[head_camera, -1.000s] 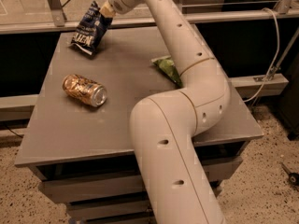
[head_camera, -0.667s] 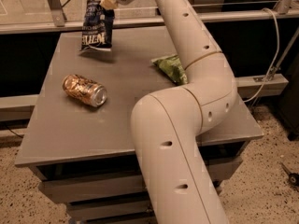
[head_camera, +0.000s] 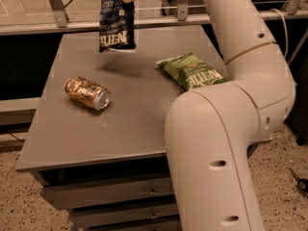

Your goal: Pick blue chip bag

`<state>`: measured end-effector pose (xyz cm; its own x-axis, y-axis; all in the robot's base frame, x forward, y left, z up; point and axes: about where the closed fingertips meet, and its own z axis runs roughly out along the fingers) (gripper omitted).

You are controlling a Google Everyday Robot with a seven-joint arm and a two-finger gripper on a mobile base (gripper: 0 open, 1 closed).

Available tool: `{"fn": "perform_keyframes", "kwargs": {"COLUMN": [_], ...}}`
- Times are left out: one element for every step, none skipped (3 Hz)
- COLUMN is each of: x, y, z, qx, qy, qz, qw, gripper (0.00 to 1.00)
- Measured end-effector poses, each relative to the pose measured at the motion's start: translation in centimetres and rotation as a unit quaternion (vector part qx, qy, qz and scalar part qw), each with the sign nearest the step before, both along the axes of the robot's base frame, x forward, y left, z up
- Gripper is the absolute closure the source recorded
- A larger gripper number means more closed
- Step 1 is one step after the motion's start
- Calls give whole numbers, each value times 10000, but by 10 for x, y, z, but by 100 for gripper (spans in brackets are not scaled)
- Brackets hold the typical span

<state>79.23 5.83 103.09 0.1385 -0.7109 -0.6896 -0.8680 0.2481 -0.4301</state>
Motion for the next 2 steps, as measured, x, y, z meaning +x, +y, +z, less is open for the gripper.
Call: {"fn": "perform_keyframes", "kwargs": {"x": [-28,-34], "y": [-15,-15], "z": [-1,-10], "qx": [-39,-80], "qy": [174,279], "qz": [197,251], "qw": [9996,9993], "gripper": [100,100]}}
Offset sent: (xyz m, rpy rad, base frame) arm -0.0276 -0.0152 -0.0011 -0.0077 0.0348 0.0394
